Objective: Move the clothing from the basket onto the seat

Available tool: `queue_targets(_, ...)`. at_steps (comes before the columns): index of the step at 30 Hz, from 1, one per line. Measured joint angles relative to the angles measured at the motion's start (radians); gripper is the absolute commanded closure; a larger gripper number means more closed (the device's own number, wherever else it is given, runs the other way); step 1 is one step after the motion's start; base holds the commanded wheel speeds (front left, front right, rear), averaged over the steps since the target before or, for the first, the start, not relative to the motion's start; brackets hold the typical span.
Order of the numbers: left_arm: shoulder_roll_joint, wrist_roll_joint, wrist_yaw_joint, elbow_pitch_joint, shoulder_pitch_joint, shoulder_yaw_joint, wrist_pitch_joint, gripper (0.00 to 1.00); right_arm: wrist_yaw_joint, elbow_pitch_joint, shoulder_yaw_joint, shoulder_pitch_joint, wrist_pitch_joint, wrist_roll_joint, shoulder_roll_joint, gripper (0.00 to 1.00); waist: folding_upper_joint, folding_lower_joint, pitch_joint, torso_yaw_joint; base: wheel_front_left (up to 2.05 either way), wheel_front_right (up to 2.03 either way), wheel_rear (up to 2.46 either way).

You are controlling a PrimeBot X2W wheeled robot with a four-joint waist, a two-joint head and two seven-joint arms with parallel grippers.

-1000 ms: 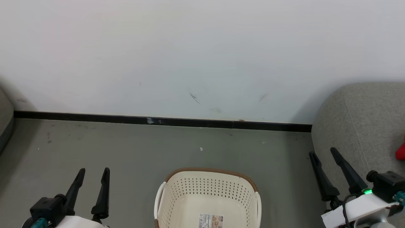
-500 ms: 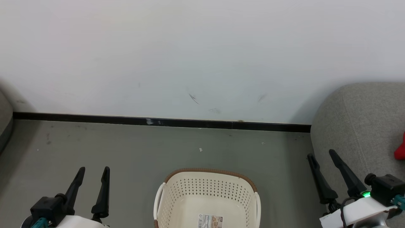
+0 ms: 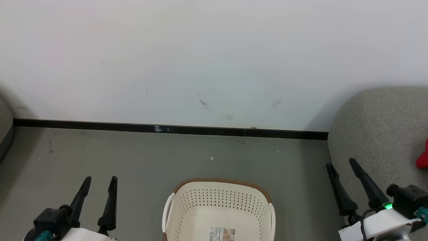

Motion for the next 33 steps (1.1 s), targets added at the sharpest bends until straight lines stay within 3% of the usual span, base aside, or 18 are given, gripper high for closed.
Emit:
queue_targets(16, -0.011, 0.013, -0.029, 0.011, 0.001, 0.007, 0.000, 0.00, 0.000, -0.002, -0.005, 0.000, 0.000, -0.002, 0.005, 0.00, 0.0000, 0.0000, 0.001, -0.002, 0.00, 0.00, 0.00)
queue_targets(17, -0.013, 0.013, -0.035, 0.013, 0.001, 0.006, 0.000, 1.00, 0.000, -0.001, -0.005, 0.000, 0.000, -0.002, 0.006, 1.00, 0.0000, 0.0000, 0.001, -0.002, 0.00, 0.00, 0.00)
queue_targets(24, -0.068, 0.004, -0.035, 0.076, 0.041, -0.019, 0.003, 1.00, 0.000, 0.063, 0.011, 0.052, 0.002, 0.004, 0.040, 1.00, 0.0000, 0.0000, 0.001, -0.002, 0.00, 0.00, 0.00)
queue_targets(33, -0.074, -0.079, -0.043, 0.081, 0.042, 0.000, 0.027, 1.00, 0.000, 0.061, 0.015, 0.055, 0.004, 0.087, 0.043, 1.00, 0.0000, 0.0000, 0.003, -0.003, 0.00, 0.00, 0.00)
